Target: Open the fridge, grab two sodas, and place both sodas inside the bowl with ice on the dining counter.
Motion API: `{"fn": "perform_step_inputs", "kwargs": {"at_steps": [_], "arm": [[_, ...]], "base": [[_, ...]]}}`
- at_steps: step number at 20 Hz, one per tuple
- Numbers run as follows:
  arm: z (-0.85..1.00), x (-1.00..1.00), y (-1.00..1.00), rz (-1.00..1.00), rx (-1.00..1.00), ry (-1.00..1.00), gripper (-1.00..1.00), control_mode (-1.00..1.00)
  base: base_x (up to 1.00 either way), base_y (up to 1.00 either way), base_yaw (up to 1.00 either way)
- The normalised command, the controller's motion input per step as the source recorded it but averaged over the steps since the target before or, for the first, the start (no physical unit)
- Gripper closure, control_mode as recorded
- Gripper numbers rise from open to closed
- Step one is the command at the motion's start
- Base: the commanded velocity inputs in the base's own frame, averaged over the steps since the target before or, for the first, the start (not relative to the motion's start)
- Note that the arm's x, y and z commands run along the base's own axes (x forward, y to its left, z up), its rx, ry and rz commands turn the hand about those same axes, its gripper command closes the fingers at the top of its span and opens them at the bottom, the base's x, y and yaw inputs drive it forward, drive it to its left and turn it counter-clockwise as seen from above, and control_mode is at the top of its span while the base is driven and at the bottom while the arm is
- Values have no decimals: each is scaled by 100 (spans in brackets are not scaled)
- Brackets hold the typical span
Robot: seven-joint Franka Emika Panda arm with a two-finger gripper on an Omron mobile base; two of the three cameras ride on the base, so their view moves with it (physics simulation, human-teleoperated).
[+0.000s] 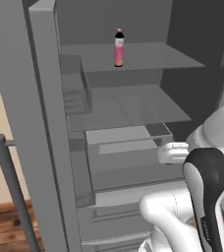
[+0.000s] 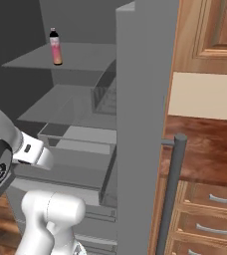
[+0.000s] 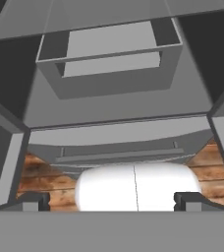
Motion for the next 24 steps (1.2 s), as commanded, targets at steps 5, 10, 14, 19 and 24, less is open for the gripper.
{"fn": "perform_step_inputs", "kwargs": {"at_steps": [5, 10, 14, 19, 24], "arm": [[0, 0, 0, 0, 0, 0, -100, 100], [0, 0, 0, 0, 0, 0, -100, 100], [0, 0, 0, 0, 0, 0, -100, 100], [43, 17, 0, 8, 0, -35, -100, -100], [80, 25, 1, 11, 0, -50, -100, -100]], "base": [[54, 35, -5], [96, 1, 0], [88, 0, 3], [6, 0, 1], [0, 0, 0]]}}
